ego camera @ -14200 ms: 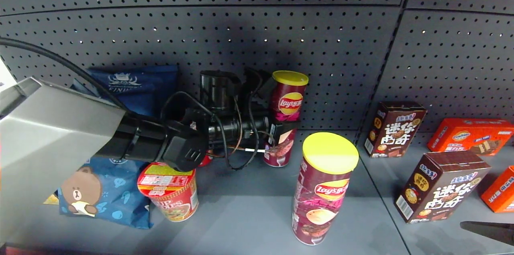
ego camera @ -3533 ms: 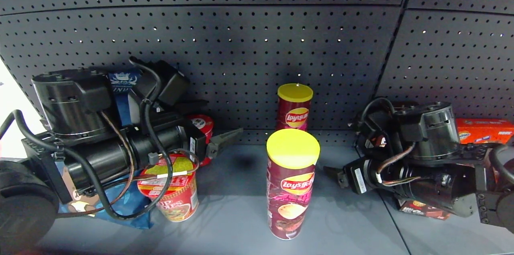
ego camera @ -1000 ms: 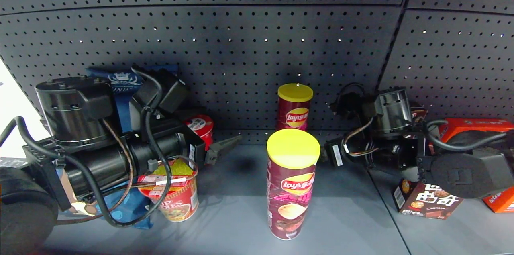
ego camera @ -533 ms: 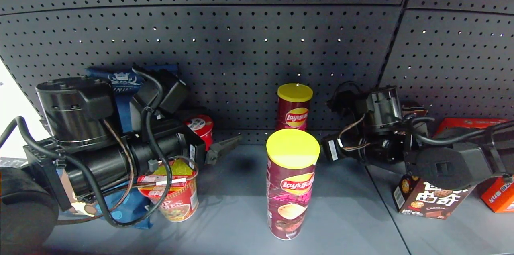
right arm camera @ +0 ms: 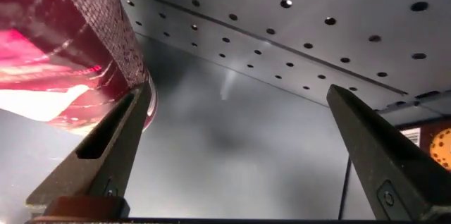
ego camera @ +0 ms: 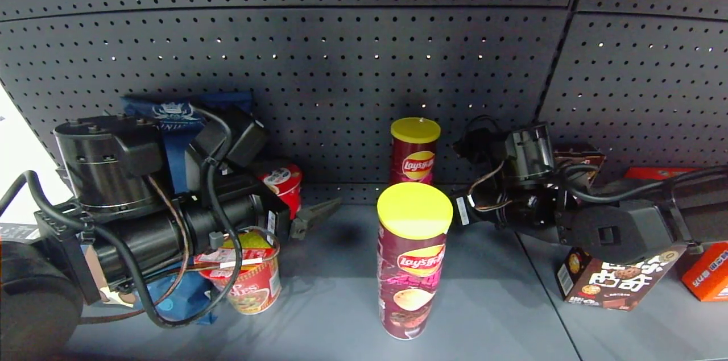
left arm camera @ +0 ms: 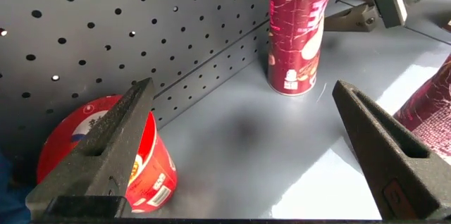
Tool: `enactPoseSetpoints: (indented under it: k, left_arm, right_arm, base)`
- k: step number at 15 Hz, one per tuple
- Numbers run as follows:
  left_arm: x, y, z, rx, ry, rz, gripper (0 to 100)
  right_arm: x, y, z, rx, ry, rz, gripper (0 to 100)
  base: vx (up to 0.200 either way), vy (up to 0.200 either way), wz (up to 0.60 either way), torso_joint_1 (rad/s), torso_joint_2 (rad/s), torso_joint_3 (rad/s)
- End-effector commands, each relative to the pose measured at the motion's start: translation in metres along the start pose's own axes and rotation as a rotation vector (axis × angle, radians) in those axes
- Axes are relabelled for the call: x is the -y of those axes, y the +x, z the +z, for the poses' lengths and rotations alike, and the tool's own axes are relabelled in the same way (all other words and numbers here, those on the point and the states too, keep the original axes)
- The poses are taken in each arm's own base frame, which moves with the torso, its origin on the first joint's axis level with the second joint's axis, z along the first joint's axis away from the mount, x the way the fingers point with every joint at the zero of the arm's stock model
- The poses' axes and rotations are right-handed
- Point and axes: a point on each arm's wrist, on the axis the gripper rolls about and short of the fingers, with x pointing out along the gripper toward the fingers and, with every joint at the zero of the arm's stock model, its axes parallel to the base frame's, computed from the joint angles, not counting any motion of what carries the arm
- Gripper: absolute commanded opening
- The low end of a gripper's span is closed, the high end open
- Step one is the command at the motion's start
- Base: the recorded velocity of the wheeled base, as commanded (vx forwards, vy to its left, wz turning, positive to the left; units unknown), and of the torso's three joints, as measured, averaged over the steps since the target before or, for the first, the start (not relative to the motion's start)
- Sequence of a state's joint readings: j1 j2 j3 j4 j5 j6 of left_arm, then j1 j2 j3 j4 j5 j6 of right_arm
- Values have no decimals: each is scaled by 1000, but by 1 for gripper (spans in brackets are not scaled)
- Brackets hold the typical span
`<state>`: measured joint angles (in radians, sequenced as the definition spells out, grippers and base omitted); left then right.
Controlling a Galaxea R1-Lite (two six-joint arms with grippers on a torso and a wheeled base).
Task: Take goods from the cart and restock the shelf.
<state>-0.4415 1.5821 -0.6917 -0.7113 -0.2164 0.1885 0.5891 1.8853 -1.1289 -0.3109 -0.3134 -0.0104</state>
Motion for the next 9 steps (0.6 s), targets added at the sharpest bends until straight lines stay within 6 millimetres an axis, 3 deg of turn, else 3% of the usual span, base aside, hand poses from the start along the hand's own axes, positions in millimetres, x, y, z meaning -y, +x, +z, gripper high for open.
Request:
enactPoseSetpoints:
  k: [1, 9]
  left_arm:
    - [0, 0, 0, 0, 0, 0, 100]
    - [0, 0, -1, -2, 0, -1, 100]
  right_arm:
    - [-3, 2, 1, 6, -1, 6, 100]
    - [-14, 8, -2, -1, -14, 27, 100]
  base:
    - [0, 0, 0, 0, 0, 0]
    - [0, 0, 0, 0, 0, 0]
